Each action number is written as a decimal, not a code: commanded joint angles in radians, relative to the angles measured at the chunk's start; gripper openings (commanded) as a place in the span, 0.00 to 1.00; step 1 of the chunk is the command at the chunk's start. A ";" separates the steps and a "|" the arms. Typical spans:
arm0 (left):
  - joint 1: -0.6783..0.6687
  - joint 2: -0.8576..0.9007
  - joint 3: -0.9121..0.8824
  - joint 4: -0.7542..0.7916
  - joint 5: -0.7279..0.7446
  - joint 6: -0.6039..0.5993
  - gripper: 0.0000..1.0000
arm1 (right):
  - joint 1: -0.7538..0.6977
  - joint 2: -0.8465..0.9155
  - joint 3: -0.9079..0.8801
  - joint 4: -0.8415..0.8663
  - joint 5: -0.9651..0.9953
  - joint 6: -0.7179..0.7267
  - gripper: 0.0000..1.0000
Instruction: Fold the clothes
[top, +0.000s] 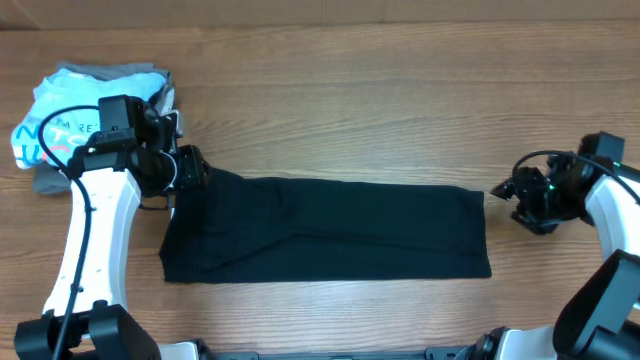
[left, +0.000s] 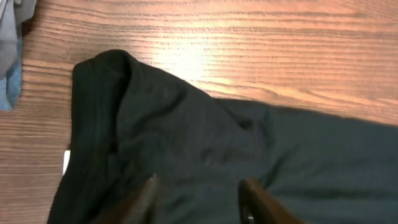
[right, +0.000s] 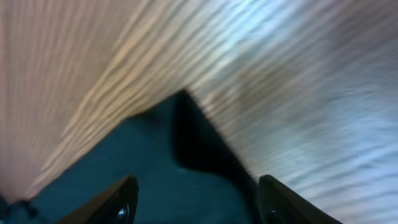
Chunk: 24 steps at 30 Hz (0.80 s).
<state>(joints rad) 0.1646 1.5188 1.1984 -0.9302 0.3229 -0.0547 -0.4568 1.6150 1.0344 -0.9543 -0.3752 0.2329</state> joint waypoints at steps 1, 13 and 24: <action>0.005 -0.001 0.029 -0.027 0.019 0.078 0.50 | -0.022 0.003 0.008 -0.010 -0.006 -0.076 0.64; -0.007 -0.001 -0.097 -0.074 0.032 0.069 0.17 | 0.161 0.005 -0.142 -0.033 0.113 0.165 0.04; -0.008 -0.001 -0.165 -0.029 0.037 0.051 0.19 | 0.274 0.091 -0.343 0.413 0.162 0.456 0.04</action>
<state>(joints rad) 0.1635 1.5188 1.0363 -0.9634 0.3412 0.0029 -0.2131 1.6066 0.7441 -0.6182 -0.2966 0.6018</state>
